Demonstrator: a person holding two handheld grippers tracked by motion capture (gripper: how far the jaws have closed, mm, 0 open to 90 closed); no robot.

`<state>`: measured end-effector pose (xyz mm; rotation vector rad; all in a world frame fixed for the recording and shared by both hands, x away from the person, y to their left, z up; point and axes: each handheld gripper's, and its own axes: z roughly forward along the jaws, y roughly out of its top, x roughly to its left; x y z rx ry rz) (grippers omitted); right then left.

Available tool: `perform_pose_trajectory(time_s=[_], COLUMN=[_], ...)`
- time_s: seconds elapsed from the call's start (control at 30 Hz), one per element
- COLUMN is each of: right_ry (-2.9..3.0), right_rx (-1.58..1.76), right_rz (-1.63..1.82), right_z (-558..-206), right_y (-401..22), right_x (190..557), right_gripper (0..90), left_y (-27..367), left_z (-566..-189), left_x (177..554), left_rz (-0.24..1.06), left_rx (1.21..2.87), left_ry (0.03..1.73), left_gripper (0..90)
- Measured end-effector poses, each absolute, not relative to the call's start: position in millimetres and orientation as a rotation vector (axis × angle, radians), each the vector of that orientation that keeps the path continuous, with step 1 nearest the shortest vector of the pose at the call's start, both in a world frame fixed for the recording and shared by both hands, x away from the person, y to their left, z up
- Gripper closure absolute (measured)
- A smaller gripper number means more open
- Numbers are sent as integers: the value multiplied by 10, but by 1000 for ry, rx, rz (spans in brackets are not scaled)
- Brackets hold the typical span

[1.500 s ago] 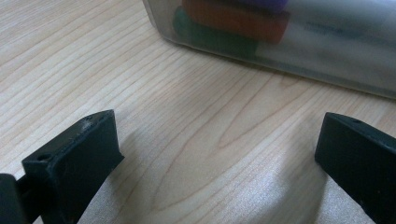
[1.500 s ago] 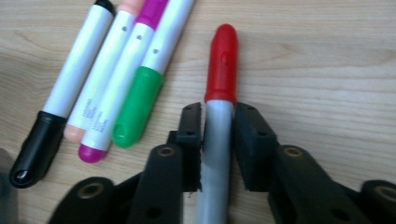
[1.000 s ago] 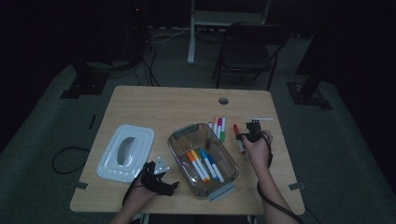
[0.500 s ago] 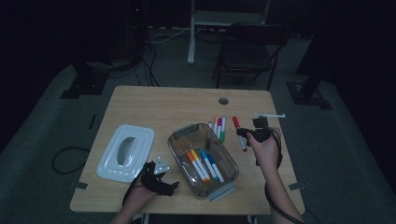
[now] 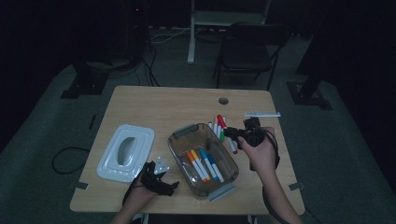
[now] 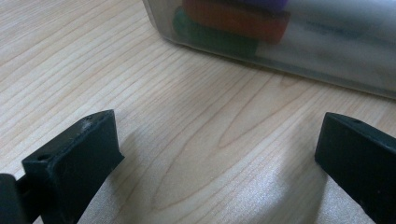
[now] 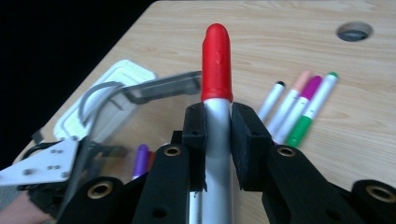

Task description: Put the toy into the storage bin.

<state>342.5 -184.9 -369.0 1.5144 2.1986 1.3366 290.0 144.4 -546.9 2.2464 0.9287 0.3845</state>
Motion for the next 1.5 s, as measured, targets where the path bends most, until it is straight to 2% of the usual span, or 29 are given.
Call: perform_pose_trajectory(time_s=[0.33,0.97,1.5], right_ry=[2348,2666,2863], right_rx=[1396,1345,1367], right_rz=[1372,1138,863], right_z=[-3673,-4202,-4520], right_y=[-1447,-726,-441], right_x=[3264,3302,3444], right_gripper=[767,767,761], left_y=[1444,1444,1444], left_z=[-5470,-5470,-5471], left_x=[2900,2901,2900], left_rz=[385,383,383], left_rx=[2246,2246,2247], left_ry=[928,927,926], left_gripper=[5,5,5])
